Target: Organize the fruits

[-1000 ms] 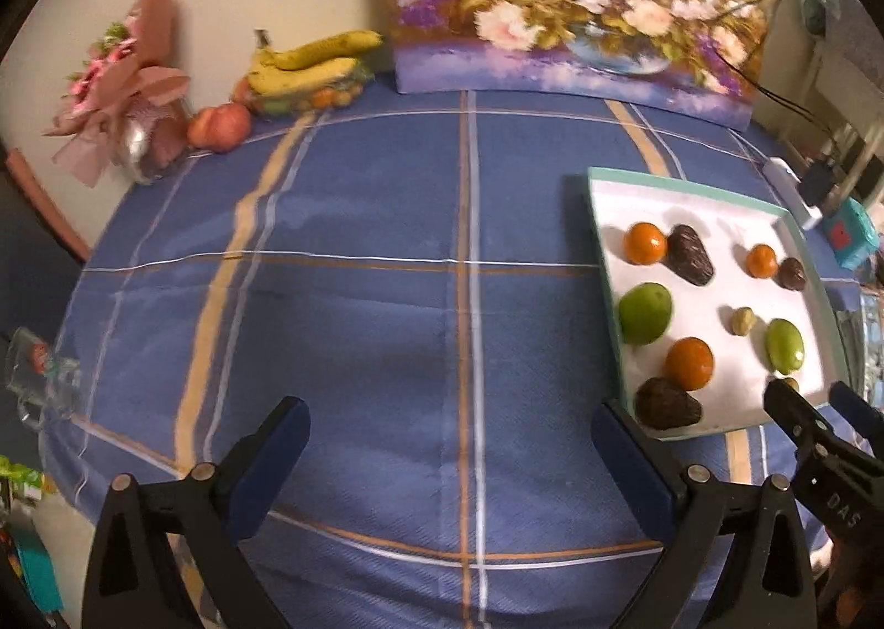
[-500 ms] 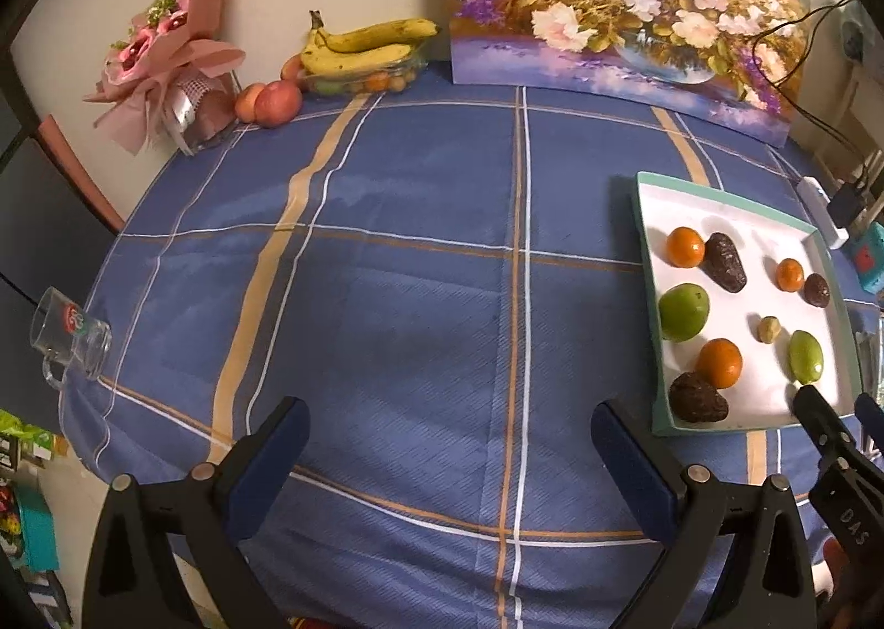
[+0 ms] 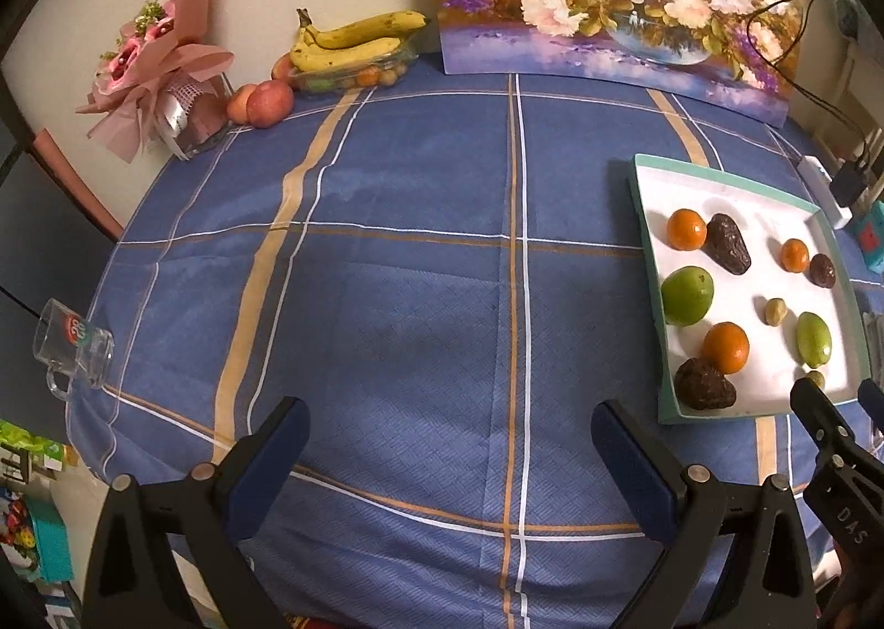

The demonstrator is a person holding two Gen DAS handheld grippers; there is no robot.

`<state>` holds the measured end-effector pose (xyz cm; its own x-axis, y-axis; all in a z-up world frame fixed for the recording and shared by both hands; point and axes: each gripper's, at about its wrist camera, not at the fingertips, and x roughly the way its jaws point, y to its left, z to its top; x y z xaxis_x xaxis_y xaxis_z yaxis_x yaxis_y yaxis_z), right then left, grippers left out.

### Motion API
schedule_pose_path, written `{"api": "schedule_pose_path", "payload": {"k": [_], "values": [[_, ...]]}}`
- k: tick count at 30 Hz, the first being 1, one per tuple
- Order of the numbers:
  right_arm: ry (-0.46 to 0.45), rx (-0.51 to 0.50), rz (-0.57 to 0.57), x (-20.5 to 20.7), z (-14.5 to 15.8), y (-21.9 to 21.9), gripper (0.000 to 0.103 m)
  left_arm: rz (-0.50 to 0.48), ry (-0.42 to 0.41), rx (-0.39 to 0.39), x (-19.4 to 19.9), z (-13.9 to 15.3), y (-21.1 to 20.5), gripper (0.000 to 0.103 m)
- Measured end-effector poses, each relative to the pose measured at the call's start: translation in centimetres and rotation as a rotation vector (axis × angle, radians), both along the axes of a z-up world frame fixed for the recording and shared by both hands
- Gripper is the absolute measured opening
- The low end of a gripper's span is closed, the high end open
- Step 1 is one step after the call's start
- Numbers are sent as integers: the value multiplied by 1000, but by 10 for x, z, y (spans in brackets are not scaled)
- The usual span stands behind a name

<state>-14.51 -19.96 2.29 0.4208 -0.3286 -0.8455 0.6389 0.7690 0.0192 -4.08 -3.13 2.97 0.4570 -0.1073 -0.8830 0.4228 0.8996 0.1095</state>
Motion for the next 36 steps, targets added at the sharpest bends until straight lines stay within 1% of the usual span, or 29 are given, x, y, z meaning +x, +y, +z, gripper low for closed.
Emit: {"api": "schedule_pose_path", "payload": {"k": [14, 19, 25, 36], "values": [[12, 9, 3, 1, -3, -1, 94, 1, 22, 22, 4, -6, 1, 103], [16, 14, -1, 1, -5, -2, 94, -1, 33, 21, 5, -8, 0, 103], [22, 21, -4, 1, -6, -3, 94, 21, 49, 13, 8, -10, 3, 103], [29, 30, -10, 0, -8, -5, 94, 5, 57, 25, 6, -12, 1, 103]]}}
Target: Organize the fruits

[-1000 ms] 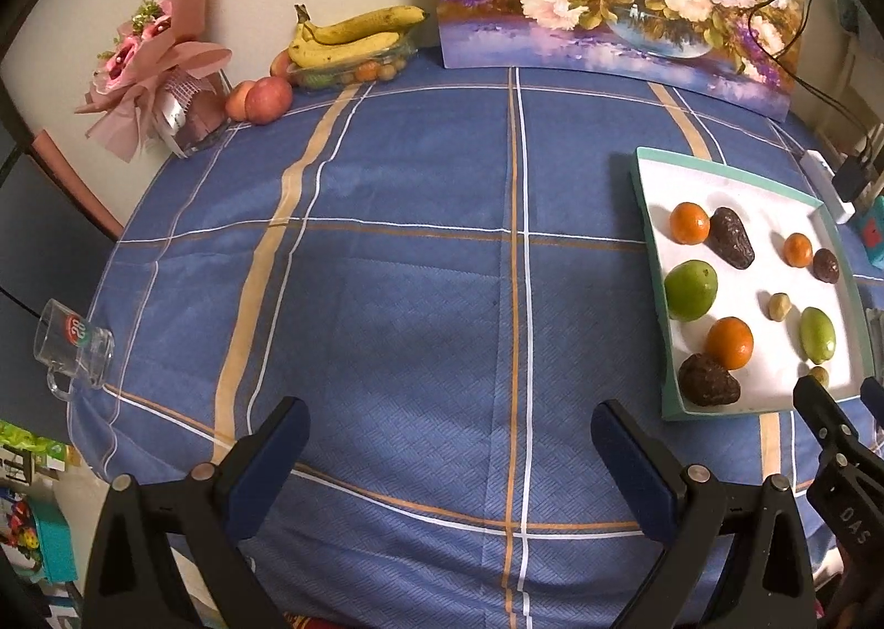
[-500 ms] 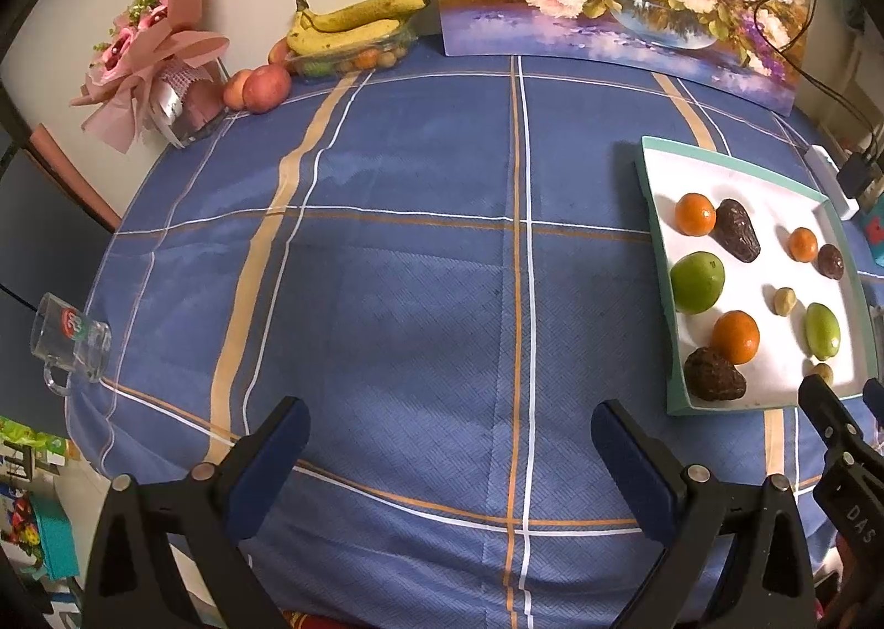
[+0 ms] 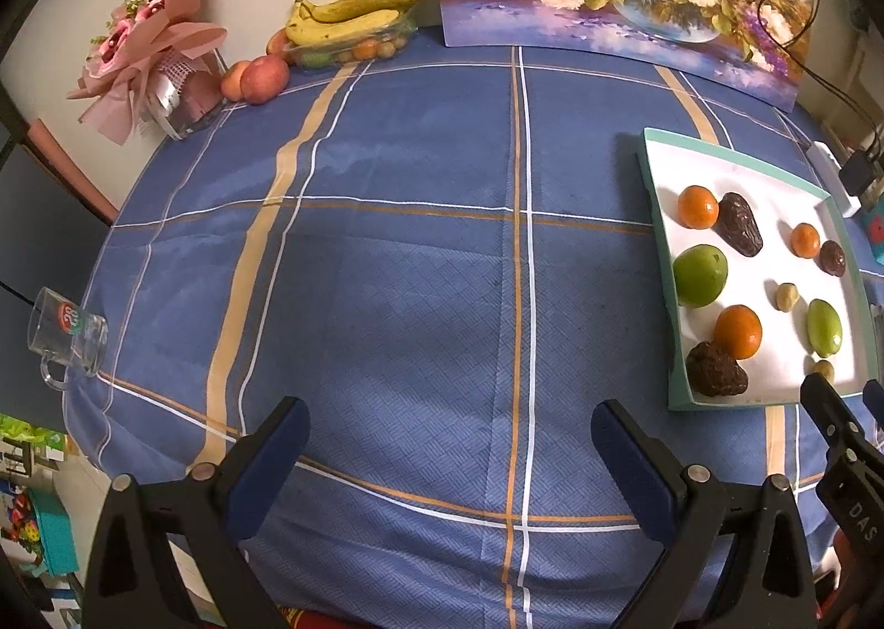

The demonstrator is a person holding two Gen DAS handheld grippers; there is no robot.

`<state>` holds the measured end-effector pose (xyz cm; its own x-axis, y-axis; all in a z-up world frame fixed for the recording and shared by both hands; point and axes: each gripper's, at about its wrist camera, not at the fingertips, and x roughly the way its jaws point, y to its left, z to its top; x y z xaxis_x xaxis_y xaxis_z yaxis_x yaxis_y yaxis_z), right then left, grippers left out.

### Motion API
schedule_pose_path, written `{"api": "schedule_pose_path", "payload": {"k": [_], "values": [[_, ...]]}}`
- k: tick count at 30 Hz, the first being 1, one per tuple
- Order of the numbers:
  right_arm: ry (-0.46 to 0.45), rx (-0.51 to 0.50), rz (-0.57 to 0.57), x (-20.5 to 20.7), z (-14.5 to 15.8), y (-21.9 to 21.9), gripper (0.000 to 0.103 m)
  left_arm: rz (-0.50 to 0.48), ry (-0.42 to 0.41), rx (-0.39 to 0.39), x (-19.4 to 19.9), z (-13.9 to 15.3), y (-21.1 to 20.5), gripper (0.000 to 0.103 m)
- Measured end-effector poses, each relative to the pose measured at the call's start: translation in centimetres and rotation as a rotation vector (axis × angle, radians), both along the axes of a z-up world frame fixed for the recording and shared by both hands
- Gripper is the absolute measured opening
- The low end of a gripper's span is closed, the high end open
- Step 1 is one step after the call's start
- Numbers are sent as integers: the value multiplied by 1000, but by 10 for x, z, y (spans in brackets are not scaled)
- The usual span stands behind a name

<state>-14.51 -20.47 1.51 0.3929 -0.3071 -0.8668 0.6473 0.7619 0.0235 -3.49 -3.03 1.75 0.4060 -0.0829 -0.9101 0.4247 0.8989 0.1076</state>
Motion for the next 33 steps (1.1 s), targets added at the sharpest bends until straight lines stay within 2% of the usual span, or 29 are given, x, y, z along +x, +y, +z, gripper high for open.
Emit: {"api": "schedule_pose_path", "payload": {"k": [33], "values": [[16, 9, -11, 0, -6, 0, 94, 20, 12, 8, 2, -4, 3, 103]]}}
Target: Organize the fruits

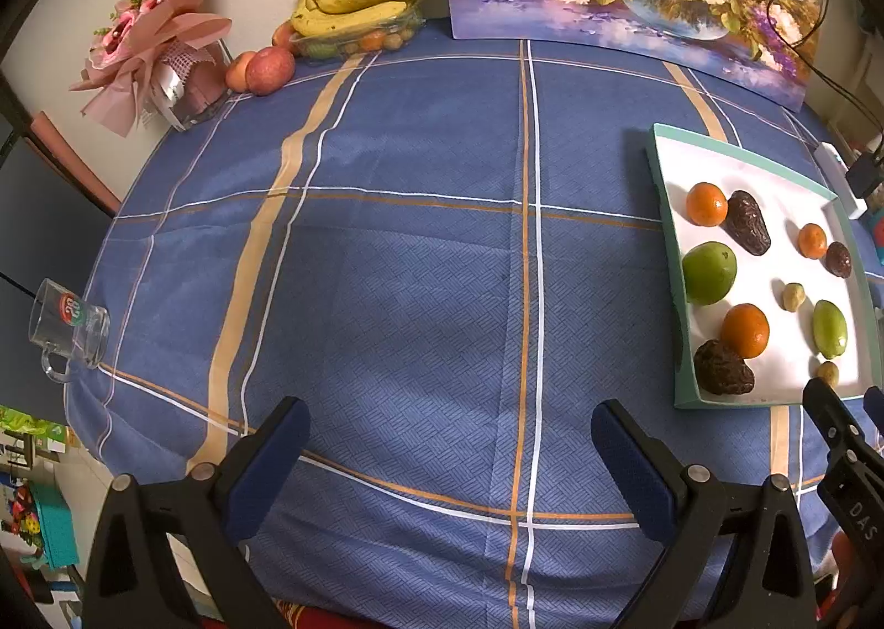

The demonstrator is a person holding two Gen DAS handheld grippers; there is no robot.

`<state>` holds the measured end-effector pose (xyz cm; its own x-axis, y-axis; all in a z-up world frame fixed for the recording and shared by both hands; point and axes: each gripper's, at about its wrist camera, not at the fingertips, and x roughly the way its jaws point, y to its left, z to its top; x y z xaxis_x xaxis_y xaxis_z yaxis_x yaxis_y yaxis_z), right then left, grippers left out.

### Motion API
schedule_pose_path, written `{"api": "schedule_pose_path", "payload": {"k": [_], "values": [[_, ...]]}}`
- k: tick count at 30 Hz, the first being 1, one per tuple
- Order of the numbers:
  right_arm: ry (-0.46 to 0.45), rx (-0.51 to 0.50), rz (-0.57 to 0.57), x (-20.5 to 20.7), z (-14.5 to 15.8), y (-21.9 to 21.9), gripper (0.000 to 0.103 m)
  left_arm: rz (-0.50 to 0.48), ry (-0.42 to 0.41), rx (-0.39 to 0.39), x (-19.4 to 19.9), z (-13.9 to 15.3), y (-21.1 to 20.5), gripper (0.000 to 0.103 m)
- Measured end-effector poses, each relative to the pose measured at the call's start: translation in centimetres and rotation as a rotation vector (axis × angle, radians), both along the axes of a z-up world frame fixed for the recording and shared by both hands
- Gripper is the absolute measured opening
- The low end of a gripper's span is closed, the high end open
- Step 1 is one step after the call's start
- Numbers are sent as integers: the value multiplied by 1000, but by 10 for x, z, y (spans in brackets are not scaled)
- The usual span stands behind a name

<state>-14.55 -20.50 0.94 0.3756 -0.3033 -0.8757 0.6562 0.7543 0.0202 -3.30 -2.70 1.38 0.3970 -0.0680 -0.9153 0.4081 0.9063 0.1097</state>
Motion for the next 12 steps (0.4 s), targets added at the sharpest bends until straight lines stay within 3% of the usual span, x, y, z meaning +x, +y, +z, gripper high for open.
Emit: {"api": "schedule_pose_path", "payload": {"k": [12], "values": [[4, 6, -6, 0, 0, -1, 94, 19, 1, 15, 0, -1, 1, 103]]}}
